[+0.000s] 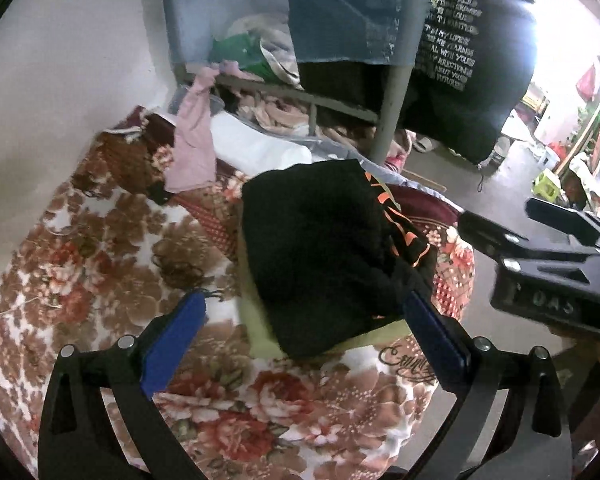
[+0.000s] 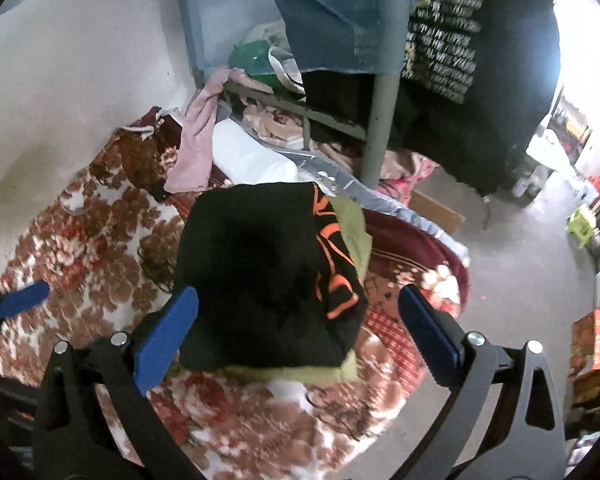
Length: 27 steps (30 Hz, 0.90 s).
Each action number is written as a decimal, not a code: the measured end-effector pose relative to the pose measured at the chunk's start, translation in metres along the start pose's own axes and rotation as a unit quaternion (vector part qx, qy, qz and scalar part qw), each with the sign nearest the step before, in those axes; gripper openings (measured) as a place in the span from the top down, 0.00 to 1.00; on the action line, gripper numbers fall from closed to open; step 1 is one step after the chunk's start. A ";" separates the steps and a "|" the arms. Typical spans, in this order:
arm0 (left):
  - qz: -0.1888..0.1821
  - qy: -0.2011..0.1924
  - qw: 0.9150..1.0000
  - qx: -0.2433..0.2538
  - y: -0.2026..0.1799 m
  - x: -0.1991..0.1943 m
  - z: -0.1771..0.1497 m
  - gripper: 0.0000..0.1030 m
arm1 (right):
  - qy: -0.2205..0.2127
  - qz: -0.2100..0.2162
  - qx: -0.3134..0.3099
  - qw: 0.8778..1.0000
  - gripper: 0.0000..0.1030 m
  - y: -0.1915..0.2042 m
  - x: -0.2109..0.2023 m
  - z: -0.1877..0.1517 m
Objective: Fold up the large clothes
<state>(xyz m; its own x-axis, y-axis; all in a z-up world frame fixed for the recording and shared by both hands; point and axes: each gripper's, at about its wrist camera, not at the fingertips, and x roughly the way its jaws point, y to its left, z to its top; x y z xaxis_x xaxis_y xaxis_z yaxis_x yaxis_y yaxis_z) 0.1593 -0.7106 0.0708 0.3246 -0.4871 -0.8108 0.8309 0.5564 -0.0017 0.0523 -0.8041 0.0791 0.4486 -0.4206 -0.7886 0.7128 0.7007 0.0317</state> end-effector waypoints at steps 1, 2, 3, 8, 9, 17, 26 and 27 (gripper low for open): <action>0.007 0.000 1.000 0.000 0.000 -0.006 -0.004 0.05 | 0.000 -0.004 -0.004 1.000 0.04 0.003 -0.009 -0.005; 0.009 0.001 1.000 -0.001 0.001 -0.010 -0.008 0.05 | 0.001 -0.003 -0.007 1.000 0.04 0.005 -0.017 -0.009; 0.010 0.001 1.000 -0.002 0.001 -0.015 -0.011 0.05 | 0.003 -0.001 -0.008 1.000 0.04 0.007 -0.020 -0.013; 0.035 -0.008 0.999 -0.013 0.008 -0.030 -0.024 0.05 | 0.018 0.023 -0.008 1.000 0.04 0.004 -0.029 -0.030; 0.040 -0.009 0.999 -0.013 0.009 -0.029 -0.025 0.05 | 0.017 0.026 -0.008 0.999 0.04 0.004 -0.030 -0.032; 0.043 -0.048 0.998 -0.014 0.005 -0.025 -0.023 0.05 | -0.002 0.052 -0.016 0.999 0.04 0.002 -0.027 -0.032; 0.055 -0.043 0.998 0.001 -0.013 -0.016 -0.016 0.05 | 0.001 0.049 -0.014 0.999 0.04 -0.016 -0.020 -0.030; 0.055 -0.044 0.998 0.001 -0.014 -0.015 -0.015 0.05 | 0.001 0.047 -0.014 0.999 0.04 -0.017 -0.020 -0.030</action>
<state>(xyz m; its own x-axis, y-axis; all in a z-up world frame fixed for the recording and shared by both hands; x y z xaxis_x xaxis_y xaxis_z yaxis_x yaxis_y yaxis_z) 0.1356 -0.7007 0.0742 0.4524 -0.4804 -0.7514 0.7888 0.6086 0.0858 0.0147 -0.7905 0.0756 0.5120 -0.3501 -0.7844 0.6514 0.7535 0.0888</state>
